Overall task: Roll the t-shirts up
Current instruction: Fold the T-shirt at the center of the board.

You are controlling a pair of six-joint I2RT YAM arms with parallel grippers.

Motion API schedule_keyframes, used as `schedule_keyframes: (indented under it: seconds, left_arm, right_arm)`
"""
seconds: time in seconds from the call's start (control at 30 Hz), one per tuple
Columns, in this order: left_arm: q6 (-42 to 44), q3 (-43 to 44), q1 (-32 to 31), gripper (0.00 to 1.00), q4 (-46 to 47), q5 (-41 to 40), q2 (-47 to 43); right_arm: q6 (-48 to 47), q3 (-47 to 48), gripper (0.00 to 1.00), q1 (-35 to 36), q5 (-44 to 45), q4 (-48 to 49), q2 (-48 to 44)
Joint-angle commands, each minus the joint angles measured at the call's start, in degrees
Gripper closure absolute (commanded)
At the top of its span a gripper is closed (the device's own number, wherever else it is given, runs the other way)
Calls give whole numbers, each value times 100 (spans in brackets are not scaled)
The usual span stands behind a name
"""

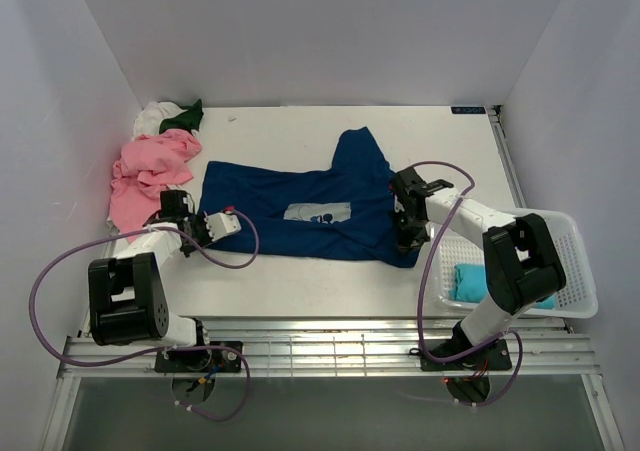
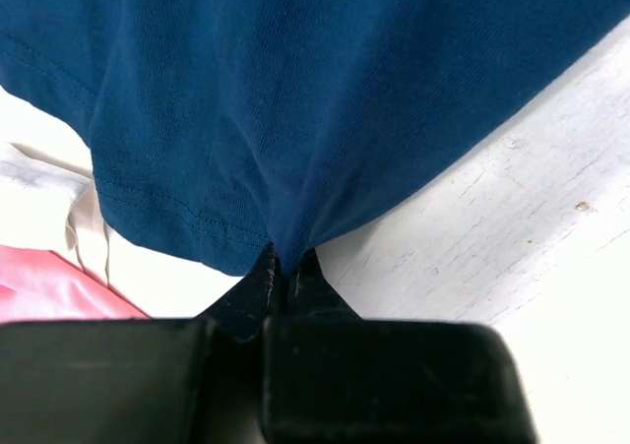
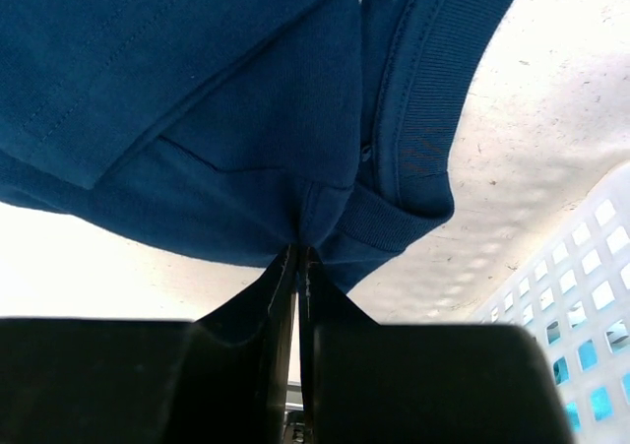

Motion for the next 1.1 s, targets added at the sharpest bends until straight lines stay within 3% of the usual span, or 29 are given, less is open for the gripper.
schedule_keyframes:
  seconds: [0.0,0.13,0.3,0.57,0.67,0.7,0.8,0.93,1.07]
  left_arm:
    - [112,-69,128,100,-130,-329,-28]
    - [604,-51,567,100,-305,-435,-221]
    - [991,-112,612,100,-894,-260,-713]
    - [939,-350,594,100,-1430,-49,-1083]
    - [895,-446,603,84,-1431,-110,-1206]
    - [869,-438,603,70,-1431,-128,-1223]
    - [737,-280,594,49,-1510,-93,-1224]
    - [676,10,594,42,-1633,-101,-1180]
    - [658,440,612,42,-1843,-321,-935]
  right_arm:
    - [6,41,92,-168,341,-174,-125]
    - [-91,6,92,-177,595,-359,-222]
    - [-187,-100,92,-177,543,-394,-301]
    - [-328,-258,92,-159,-239,-87,-311]
    - [-311,-311,87,-159,-239,-34,-284]
    - [-310,-294,79,-151,-230,-43,-319]
    - [-302,-74,66,-159,-230,-113,-380]
    - [-345,330,58,-159,-239,-288,-416]
    - [-389,690,53,-151,-485,-438,-477]
